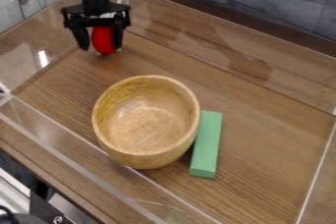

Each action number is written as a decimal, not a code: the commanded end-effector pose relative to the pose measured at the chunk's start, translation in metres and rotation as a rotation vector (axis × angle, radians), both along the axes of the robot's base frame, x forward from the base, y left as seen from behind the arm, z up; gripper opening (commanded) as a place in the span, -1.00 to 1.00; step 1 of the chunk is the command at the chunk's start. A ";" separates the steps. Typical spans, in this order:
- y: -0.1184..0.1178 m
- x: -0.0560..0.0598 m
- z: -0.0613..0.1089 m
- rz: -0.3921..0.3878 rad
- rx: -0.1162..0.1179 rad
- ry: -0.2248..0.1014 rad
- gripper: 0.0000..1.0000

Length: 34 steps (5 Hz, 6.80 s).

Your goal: Move the red fruit to the left

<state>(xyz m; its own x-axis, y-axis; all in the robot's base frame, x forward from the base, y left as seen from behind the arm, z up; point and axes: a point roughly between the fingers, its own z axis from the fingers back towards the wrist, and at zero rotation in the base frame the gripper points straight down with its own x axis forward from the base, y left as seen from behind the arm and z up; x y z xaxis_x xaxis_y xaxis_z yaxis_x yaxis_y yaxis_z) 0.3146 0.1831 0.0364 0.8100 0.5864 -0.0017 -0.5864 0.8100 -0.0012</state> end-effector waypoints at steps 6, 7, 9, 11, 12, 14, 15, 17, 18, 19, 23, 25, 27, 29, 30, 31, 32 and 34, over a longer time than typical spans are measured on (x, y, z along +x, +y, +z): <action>-0.004 0.012 0.034 -0.050 -0.036 0.003 1.00; -0.005 0.011 0.039 -0.124 -0.046 0.008 1.00; -0.026 0.003 0.056 -0.185 -0.054 -0.023 1.00; -0.055 0.006 0.095 -0.187 -0.062 -0.076 1.00; -0.060 0.010 0.094 -0.185 -0.058 -0.072 -1.00; -0.066 0.021 0.096 -0.069 -0.052 -0.070 1.00; -0.060 0.019 0.098 0.003 -0.044 -0.068 1.00; -0.048 0.019 0.111 0.137 -0.027 -0.065 1.00; -0.043 0.022 0.119 0.197 -0.019 -0.065 1.00; -0.042 0.028 0.119 0.253 -0.014 -0.065 -1.00; -0.069 0.060 0.087 0.319 -0.004 -0.057 -1.00; -0.069 0.058 0.081 0.373 0.006 -0.047 -1.00; -0.061 0.058 0.070 0.479 0.016 -0.038 -1.00; -0.048 0.051 0.082 0.477 0.034 -0.026 1.00; -0.038 0.042 0.099 0.457 0.033 -0.030 1.00; -0.041 0.041 0.114 0.413 0.033 -0.039 1.00; -0.044 0.041 0.128 0.364 0.033 -0.050 1.00; -0.074 0.027 0.127 0.311 0.038 -0.065 1.00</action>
